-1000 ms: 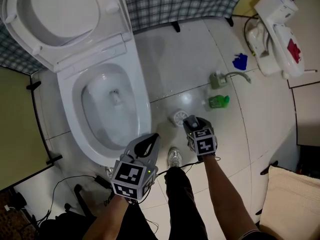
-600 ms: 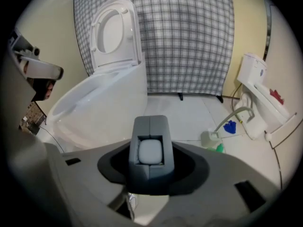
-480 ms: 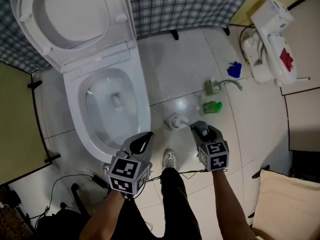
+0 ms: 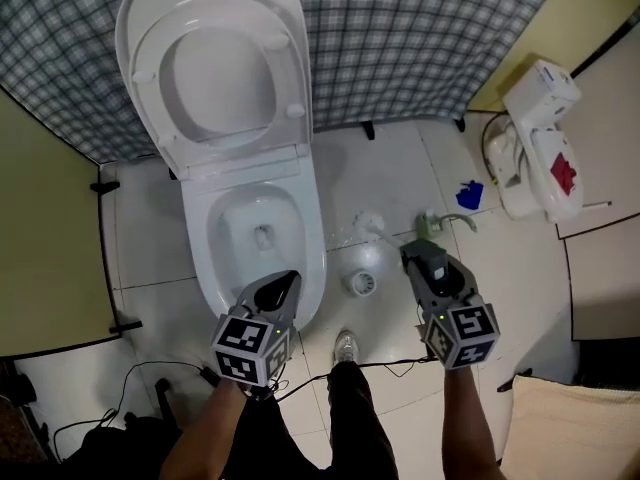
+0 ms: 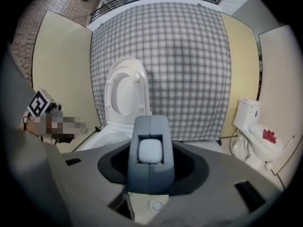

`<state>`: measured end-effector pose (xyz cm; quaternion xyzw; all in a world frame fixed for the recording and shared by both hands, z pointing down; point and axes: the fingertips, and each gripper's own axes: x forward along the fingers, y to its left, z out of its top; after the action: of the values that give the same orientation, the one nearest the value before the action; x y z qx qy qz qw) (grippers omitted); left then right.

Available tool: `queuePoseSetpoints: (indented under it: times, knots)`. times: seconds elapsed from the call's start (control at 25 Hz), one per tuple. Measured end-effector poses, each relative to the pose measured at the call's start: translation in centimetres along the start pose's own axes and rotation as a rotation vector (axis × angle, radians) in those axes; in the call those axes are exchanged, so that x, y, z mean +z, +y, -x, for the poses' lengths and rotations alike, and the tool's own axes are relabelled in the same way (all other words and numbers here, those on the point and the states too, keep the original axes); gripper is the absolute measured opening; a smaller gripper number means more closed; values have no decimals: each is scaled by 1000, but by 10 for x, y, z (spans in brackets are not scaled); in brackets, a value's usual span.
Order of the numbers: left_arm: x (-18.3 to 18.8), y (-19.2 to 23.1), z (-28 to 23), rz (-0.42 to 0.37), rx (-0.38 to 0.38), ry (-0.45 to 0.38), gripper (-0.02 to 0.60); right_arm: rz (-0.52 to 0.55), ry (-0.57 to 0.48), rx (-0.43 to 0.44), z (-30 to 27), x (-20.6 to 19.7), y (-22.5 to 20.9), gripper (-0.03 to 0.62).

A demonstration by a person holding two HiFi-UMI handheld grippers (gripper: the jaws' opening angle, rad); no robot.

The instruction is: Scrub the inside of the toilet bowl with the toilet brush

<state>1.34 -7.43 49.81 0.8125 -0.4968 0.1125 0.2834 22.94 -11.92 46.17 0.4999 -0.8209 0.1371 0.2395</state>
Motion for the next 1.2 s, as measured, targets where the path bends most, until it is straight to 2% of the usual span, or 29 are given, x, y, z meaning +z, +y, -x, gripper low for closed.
queuePoseSetpoints:
  times: [0.2,0.4,0.52,0.64,0.96,1.2]
  knots:
    - [39,20,34,4,51,-61,10,15,-135,86,1,79,47,195]
    - [41,52,61,25,117,-67,11,19,-156,186,-22,105,103,195]
    - [25,73,71,46,152,-48,11,3,-130,244,-46,94,138,195]
    - [6,89,73,73,170,-29,10,-18,-96,266,-72,73,165,195]
    - [-34,131,53,124,191,1,9,-98,-42,230,-154,10,192,195]
    - [-40,148,40,141,184,13,10,-150,-59,184,-201,-4,192,195]
